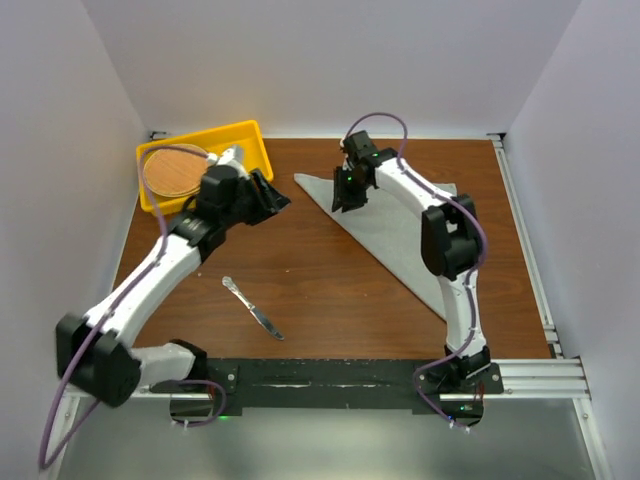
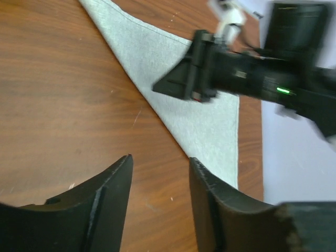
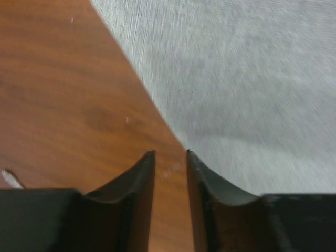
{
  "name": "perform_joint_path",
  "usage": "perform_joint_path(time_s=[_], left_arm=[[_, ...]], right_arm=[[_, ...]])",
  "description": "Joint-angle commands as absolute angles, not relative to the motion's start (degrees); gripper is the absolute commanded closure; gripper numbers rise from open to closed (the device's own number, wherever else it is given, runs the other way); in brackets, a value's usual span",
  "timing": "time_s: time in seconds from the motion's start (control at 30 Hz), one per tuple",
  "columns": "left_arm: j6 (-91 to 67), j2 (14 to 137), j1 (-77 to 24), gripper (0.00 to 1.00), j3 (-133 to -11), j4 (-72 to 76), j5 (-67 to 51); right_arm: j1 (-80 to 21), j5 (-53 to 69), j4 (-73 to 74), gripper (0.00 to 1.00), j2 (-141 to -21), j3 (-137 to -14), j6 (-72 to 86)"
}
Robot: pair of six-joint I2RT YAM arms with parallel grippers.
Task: Fold the napkin, place the utensils inside, and roll it up
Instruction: Fold the napkin
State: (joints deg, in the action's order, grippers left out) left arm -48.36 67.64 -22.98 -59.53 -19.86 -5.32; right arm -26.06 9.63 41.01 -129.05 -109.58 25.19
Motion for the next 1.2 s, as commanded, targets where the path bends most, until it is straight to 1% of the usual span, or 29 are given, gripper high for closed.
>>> perform_joint_path(time_s=[0.0, 0.07, 0.1, 0.13, 0.17, 0.2, 0.23, 0.33, 0.5, 0.6, 0.7, 0.83, 0.97, 1.07, 1.13, 1.17], left_arm=[[-46.8, 81.5, -25.8, 0.53, -64.2, -4.8, -1.0], [-42.9, 87.0, -26.4, 0.6, -69.7, -4.4, -0.2], [-41.8, 92.4, -26.4, 0.65, -72.1, -5.0, 2.8], [-39.3, 95.2, -26.4, 0.67, -77.4, -6.5, 3.9], [-37.8, 97.9, -26.4, 0.7, -80.0, -6.9, 4.6], [-36.7, 102.9, -26.4, 0.74, -82.5, -7.5, 6.2], [-34.6, 105.2, -26.4, 0.78, -86.9, -7.8, 6.9], [-31.3, 113.1, -26.4, 0.84, -93.0, -7.2, 7.1], [-29.3, 121.7, -25.4, 0.95, -97.5, -3.9, 5.5], [-28.3, 125.9, -24.6, 0.96, -101.8, -3.7, 4.8], [-28.6, 128.8, -23.4, 0.96, -103.4, -3.3, 3.5], [-29.9, 131.4, -22.2, 0.97, -103.9, -2.7, 3.0], [-30.4, 132.9, -21.9, 0.97, -103.5, -2.5, 2.2], [-30.4, 132.9, -21.9, 0.97, -102.0, -2.7, 2.8], [-29.7, 133.1, -21.7, 0.97, -101.4, -3.3, 3.8], [-29.4, 133.2, -21.7, 0.97, -101.3, -3.5, 4.3]], right_arm=[[-23.7, 7.7, 52.7, 0.6, -118.3, -108.8, 21.3], [-21.8, 9.0, 53.2, 0.59, -112.7, -102.2, 22.0], [-21.0, 9.7, 51.9, 0.58, -110.2, -99.4, 22.1], [-20.0, 10.5, 51.1, 0.58, -108.1, -93.9, 22.4], [-17.8, 10.9, 50.2, 0.58, -104.5, -91.6, 22.6], [-16.6, 11.4, 50.3, 0.58, -103.2, -89.6, 22.3], [-15.5, 11.5, 50.8, 0.58, -102.2, -87.0, 21.9], [-12.1, 9.3, 52.6, 0.59, -99.2, -84.0, 19.7], [-9.1, 5.9, 54.7, 0.6, -95.0, -80.7, 19.1], [-7.6, 3.7, 56.1, 0.61, -93.5, -78.8, 18.8], [-6.0, 2.4, 56.4, 0.62, -92.5, -76.3, 20.4], [-3.5, 0.1, 56.2, 0.66, -91.2, -72.3, 22.0], [-1.0, -1.7, 56.2, 0.68, -90.5, -69.2, 24.0], [1.5, -0.3, 54.4, 0.69, -90.2, -64.4, 26.3], [2.5, -0.3, 53.3, 0.72, -90.4, -60.4, 27.7], [2.8, 1.8, 51.7, 0.73, -90.2, -58.8, 28.1]])
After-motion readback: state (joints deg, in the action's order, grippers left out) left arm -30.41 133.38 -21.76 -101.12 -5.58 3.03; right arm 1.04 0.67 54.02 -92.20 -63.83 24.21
